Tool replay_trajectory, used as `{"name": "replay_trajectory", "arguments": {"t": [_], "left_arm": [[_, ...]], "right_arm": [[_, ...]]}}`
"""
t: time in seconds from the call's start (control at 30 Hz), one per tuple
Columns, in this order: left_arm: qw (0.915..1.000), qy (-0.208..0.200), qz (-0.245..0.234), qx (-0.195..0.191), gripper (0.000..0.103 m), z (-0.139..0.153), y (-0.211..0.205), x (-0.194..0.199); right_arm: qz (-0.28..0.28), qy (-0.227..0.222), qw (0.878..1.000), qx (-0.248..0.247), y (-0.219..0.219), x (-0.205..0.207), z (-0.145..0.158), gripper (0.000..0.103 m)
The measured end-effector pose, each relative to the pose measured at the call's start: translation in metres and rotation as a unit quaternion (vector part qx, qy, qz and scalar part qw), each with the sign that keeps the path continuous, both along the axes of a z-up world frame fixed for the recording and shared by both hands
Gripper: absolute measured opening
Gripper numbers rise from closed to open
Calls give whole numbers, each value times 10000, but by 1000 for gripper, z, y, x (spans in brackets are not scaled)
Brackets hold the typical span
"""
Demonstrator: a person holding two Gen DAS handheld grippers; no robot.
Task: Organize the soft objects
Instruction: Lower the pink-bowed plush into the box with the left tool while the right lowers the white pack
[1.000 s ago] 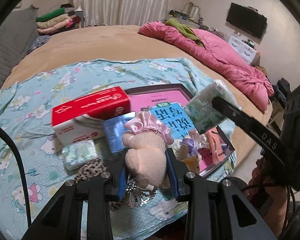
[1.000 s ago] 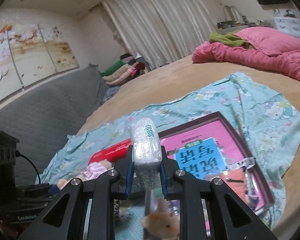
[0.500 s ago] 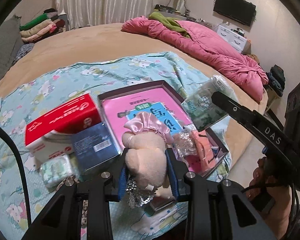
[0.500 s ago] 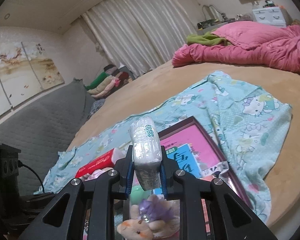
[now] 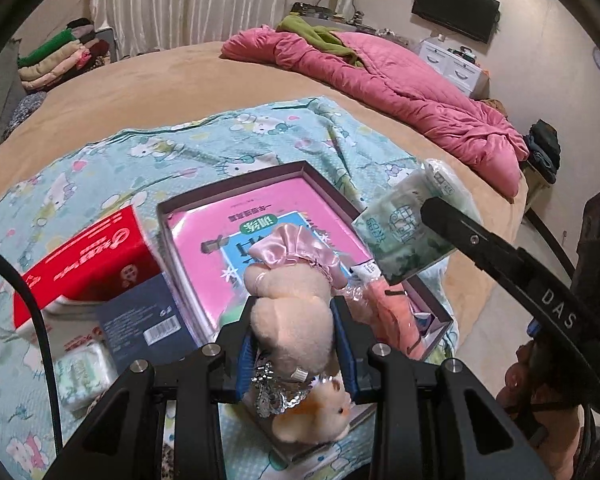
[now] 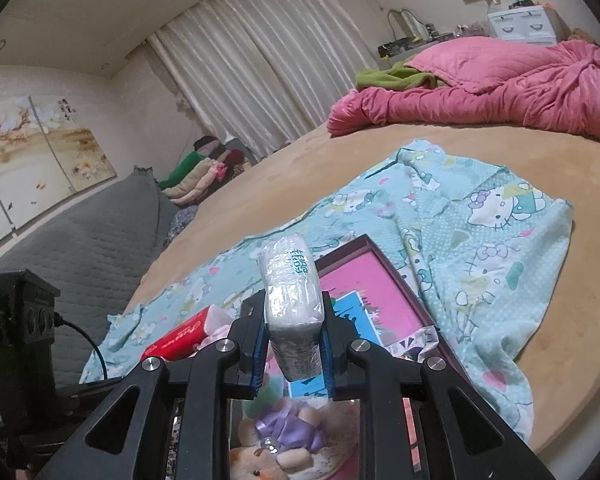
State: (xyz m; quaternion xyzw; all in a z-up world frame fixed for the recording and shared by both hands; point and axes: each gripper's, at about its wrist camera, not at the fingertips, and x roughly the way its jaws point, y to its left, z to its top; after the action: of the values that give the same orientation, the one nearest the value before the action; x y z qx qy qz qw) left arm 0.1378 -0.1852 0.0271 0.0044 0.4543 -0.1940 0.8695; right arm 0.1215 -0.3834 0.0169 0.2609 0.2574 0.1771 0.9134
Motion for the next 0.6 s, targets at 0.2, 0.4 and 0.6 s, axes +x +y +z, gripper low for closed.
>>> {"name": "replay_trajectory", "arguments": {"t": [0.2,0.4,0.6], "left_arm": [[9998,159,-79,36,35,-11,-8,17],[9994,316,-102,63,35,-26,-12,32],[9992,371,-108,122,35,-36,-15,37]], "right_arm": [[-62,77,9999,25,-1,5,-5,22],[-67,111,9999,-7,1,8,-9,22],[-119,147,9998,-9,0,12,-13,22]]}}
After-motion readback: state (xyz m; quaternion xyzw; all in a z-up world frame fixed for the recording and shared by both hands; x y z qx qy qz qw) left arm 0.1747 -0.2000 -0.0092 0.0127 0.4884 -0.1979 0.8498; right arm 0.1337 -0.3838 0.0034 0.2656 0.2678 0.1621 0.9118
